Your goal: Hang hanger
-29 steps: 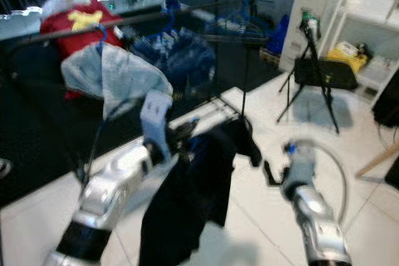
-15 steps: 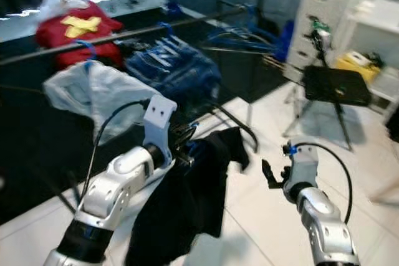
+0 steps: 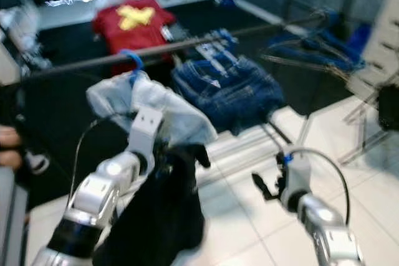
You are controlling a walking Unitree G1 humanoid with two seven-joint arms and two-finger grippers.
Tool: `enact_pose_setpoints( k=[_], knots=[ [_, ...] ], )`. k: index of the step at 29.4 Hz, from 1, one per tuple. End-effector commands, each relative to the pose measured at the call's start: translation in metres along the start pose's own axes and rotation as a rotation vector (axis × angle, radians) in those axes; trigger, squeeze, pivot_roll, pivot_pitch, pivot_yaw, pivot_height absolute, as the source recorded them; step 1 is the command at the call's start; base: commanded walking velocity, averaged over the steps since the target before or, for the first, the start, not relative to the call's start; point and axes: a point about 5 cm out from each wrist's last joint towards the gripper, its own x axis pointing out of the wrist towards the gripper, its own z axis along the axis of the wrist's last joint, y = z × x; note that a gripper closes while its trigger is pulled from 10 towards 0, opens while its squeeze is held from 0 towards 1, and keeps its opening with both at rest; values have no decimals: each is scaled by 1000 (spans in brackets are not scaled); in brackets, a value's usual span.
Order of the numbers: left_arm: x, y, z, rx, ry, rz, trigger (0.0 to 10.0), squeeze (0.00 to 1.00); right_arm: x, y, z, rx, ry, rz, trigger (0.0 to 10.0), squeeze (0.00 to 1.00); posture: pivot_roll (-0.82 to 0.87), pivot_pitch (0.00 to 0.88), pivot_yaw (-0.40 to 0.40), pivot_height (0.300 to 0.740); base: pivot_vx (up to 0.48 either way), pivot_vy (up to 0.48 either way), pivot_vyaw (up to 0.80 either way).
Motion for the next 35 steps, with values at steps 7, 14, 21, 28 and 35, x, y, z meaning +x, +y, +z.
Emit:
enact_pose_setpoints(
  k=[7, 14, 21, 28, 35],
  knots=[
    [-6, 15, 7, 129, 24, 124, 10000, 0, 0, 13, -6, 26, 28, 85, 10000, 0, -7, 50, 20, 740, 0, 0, 756],
    [-6, 13, 4, 157, 29, 150, 10000, 0, 4, 17, -4, 31, 10, 80, 10000, 0, -6, 47, 18, 740, 0, 0, 536],
    [-6, 13, 7, 223, 31, 147, 10000, 0, 6, 10, -3, 25, 11, 27, 10000, 0, -6, 40, 17, 740, 0, 0, 0],
    [-5, 14, 18, 177, -17, 165, 10000, 0, 7, 7, -2, 24, 7, 1, 10000, 0, -3, 40, 14, 740, 0, 0, 0],
    [-9, -7, 53, -125, -205, 42, 10000, 0, 9, 7, 4, 46, -26, -21, 10000, 0, -7, 48, 18, 740, 0, -106, 0]
  ],
)
